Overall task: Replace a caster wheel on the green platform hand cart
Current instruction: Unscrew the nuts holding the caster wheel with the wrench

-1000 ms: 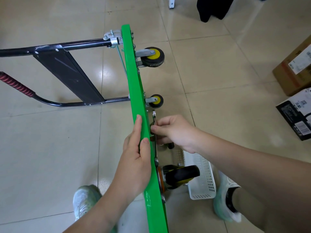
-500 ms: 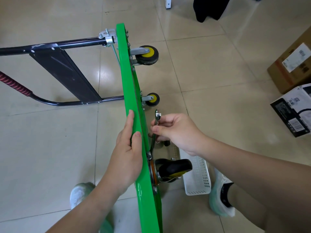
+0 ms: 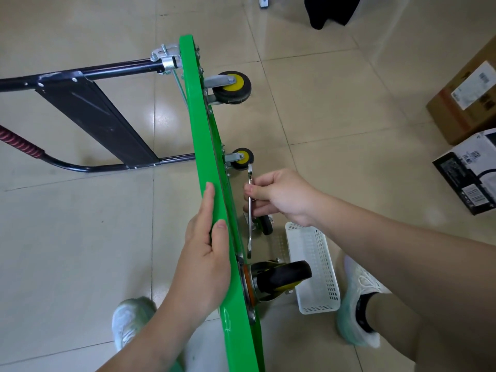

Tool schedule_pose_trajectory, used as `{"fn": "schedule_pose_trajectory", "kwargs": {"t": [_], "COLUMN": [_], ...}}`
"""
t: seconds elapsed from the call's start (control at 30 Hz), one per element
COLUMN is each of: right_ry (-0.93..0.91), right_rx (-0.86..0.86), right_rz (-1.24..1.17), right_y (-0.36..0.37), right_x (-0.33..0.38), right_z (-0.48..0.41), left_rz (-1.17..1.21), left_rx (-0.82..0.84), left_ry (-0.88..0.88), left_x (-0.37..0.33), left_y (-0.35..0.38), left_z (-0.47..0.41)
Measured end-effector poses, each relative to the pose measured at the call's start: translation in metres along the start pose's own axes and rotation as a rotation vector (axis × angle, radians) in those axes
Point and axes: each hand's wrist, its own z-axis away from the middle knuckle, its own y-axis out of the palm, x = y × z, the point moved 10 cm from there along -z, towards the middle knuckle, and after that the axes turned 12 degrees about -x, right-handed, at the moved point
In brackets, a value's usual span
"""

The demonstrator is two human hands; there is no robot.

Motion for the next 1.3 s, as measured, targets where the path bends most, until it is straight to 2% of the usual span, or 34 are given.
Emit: {"fn": "schedule_pose_trajectory", "kwargs": {"t": [0.5, 0.67, 0.93, 1.3], "right_ry": [0.252, 0.278, 0.208, -0.096], "right_rx": [0.117, 0.127, 0.095, 0.036], "right_rz": [0.072, 0.076, 0.08, 0.003], "right_y": [0.045, 0.05, 0.047, 0.031], "right_x": [-0.032, -0.031, -0.03, 0.002], "right_z": [-0.018, -0.017, -0.011, 0.024], "left_rz": [-0.012, -0.012, -0.004, 0.025], "left_rx": [0.029, 0.02, 0.029, 0.024], "left_ry": [0.006, 0.007, 0.008, 0.008], "left_x": [0.0, 0.0, -0.002, -0.005], "left_y": [-0.003, -0.004, -0.003, 0.0], "left_z": [-0.001, -0.002, -0.001, -0.003]}}
